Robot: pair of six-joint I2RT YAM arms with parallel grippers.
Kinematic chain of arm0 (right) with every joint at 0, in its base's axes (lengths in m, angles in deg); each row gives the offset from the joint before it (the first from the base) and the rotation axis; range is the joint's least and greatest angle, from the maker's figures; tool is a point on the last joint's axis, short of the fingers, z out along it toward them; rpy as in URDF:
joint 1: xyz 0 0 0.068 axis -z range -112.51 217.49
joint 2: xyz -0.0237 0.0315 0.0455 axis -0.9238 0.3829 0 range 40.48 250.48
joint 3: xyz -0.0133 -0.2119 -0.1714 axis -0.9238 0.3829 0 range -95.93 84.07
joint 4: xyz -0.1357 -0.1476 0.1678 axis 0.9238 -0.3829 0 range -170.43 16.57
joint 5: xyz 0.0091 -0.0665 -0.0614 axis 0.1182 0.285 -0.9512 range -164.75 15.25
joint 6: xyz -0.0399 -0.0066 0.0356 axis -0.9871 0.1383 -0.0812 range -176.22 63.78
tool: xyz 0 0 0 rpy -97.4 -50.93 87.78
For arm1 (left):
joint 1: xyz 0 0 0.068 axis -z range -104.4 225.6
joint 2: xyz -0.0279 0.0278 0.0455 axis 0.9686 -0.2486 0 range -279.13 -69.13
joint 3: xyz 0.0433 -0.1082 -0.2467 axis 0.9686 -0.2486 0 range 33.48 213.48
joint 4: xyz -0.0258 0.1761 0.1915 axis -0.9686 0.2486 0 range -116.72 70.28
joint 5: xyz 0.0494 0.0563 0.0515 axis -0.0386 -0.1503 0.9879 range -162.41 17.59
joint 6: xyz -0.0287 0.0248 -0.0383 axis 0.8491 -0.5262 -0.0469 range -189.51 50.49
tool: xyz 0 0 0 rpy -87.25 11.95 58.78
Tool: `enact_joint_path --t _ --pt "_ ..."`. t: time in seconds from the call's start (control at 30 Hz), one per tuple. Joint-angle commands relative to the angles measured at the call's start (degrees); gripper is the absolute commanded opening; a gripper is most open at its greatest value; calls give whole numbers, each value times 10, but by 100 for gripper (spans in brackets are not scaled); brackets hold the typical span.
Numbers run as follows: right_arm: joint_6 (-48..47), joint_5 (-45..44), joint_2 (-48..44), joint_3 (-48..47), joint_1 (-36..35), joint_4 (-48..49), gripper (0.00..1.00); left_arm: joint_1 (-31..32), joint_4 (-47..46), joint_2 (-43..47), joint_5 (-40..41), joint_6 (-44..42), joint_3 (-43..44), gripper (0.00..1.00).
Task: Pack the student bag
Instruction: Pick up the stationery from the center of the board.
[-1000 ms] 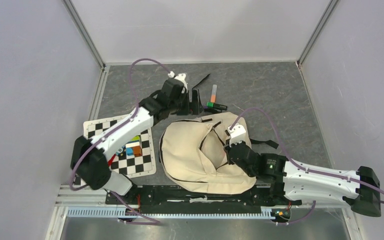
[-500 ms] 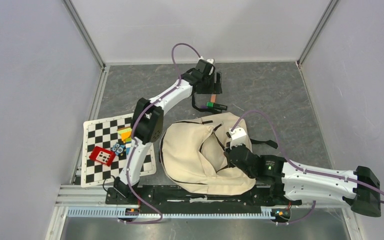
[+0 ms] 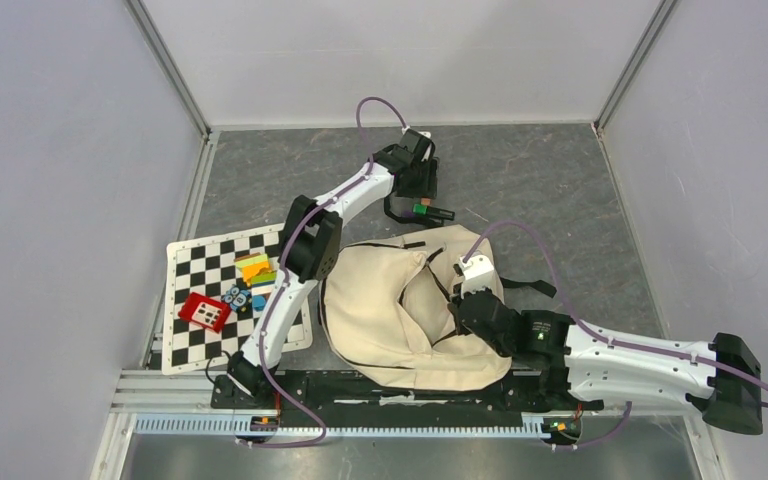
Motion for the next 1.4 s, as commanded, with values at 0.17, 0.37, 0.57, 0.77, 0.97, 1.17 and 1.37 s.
enact_joint_path --t 0.17,0.37,0.57,0.77,0.97,1.17,1.37 --pt "8 -9 -15 2 -1 -19 0 10 34 -28 25 -56 47 62" --pt "7 -21 -22 0 -1 -22 0 18 67 -24 62 -84 53 45" --pt "10 -28 -31 0 -1 -27 0 25 75 -4 73 -100 46 20" --pt "12 -34 -37 -1 -1 -31 0 27 23 61 54 -84 4 2" --pt "5 -57 -37 -28 -1 -52 0 35 -18 193 30 -28 -79 2" --pt "-12 -100 -41 -61 -1 -72 0 47 -48 386 5 -8 -258 2" --pt "-53 -153 -36 -107 0 -73 0 78 -45 595 -38 20 -487 2"
